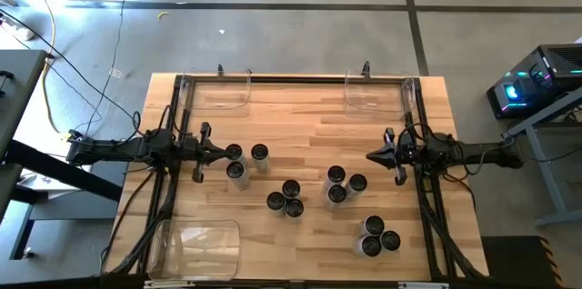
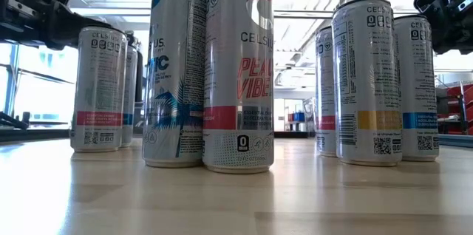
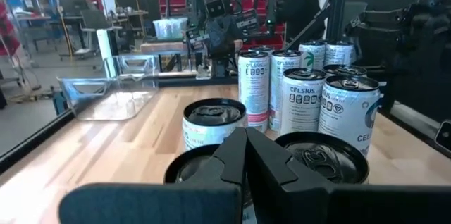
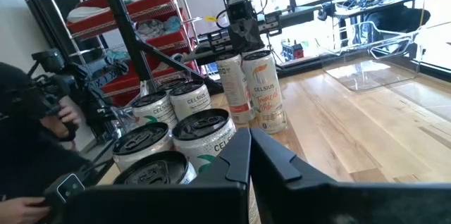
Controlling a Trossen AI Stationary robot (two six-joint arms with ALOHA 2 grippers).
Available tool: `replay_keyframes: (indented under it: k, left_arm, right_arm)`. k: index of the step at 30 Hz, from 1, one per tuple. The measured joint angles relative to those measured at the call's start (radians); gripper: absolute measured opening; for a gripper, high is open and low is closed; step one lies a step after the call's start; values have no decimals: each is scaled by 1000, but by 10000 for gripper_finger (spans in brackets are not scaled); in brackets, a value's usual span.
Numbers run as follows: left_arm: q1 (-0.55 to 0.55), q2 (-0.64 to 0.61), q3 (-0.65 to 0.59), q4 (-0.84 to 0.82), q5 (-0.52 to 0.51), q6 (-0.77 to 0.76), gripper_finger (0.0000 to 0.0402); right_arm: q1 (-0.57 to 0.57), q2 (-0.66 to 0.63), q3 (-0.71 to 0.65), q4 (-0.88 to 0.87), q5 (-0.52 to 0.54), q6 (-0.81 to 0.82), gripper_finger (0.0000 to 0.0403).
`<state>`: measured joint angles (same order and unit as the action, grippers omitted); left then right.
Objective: Sort soda cans
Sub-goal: Put the white-blue soda can into the top right transparent bin
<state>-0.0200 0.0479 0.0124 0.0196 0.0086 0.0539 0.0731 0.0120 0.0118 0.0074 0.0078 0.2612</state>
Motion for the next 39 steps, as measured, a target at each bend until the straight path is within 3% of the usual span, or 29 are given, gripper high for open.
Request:
replay_keyframes:
  k: [4, 14, 21, 30, 34, 39]
  left_arm:
    - [0, 0, 0, 24, -1, 30, 0]
    - [0, 0, 0, 123, -2, -61, 0]
    - [0, 0, 0, 86, -2, -104, 0]
    - [-2, 0, 0, 76, 36, -283, 0]
    - [-2, 0, 0, 76, 72, -288, 0]
    - [-2, 0, 0, 80, 73, -288, 0]
  right_arm:
    - [0, 0, 0, 0, 0, 0, 0]
    - [0, 0, 0, 0, 0, 0, 0]
    - [0, 0, 0, 0, 0, 0, 0]
    - [0, 0, 0, 0, 0, -11, 0]
    - [0, 0, 0, 2, 1, -126, 0]
    - [0, 0, -1, 8, 1, -82, 0]
